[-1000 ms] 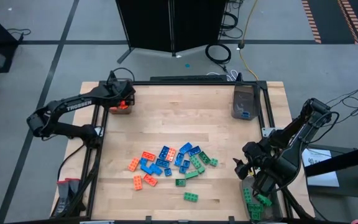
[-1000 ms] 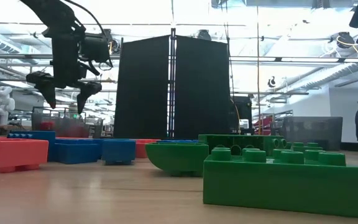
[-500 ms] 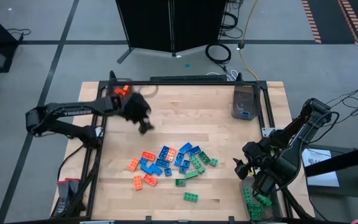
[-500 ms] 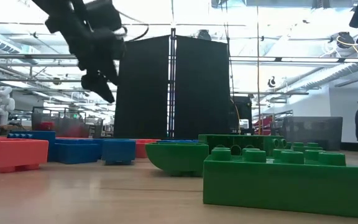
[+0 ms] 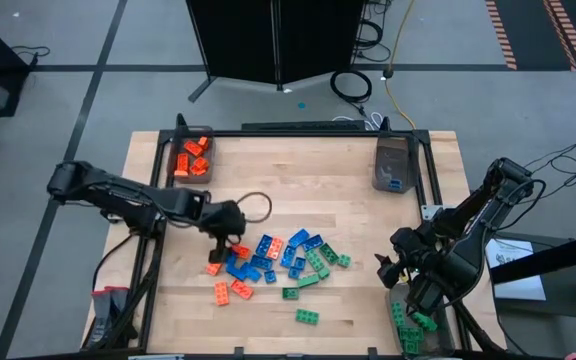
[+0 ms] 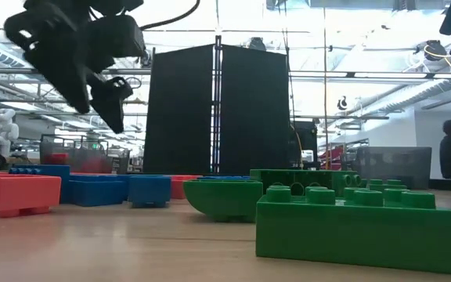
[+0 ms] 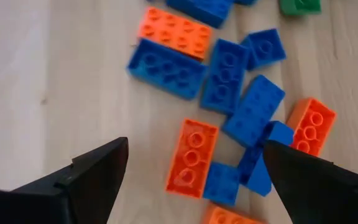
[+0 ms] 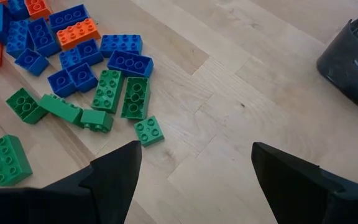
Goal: Sort blocks
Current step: Put the orange game piece into the top left black bin
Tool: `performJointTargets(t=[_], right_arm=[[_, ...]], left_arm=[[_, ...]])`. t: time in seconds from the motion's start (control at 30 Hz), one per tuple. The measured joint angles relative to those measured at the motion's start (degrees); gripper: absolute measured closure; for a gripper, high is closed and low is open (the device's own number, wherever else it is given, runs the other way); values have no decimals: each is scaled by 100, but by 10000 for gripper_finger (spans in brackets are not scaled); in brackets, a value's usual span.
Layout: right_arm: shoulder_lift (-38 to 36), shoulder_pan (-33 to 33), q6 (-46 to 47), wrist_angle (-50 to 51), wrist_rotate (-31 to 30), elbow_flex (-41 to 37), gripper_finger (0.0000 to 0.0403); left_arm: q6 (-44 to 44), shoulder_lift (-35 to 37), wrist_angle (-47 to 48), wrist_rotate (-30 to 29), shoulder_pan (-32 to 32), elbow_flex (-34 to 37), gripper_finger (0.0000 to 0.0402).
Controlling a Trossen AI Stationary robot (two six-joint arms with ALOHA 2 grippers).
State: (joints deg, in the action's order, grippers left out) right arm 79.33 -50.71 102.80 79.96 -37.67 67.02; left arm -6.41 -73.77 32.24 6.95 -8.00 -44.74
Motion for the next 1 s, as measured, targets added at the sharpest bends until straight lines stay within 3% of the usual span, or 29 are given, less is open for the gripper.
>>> performJointTargets(t=[0.23,0.57,0.7,1.0], right_arm=[[0,2,4,-4,7,0,103],[0,1,4,-109,35,0,103],[0,0,-5,-106,36,0,103],[0,1,-39,-93,35,0,103]], left_arm=[[365,-853,-402,-558,-346,1,30],[434,-1578,-550,-273,-173,1,41],[505,-1585,-525,-276,-109,1,96],[345,-1578,-432,-311,17,-2,282]])
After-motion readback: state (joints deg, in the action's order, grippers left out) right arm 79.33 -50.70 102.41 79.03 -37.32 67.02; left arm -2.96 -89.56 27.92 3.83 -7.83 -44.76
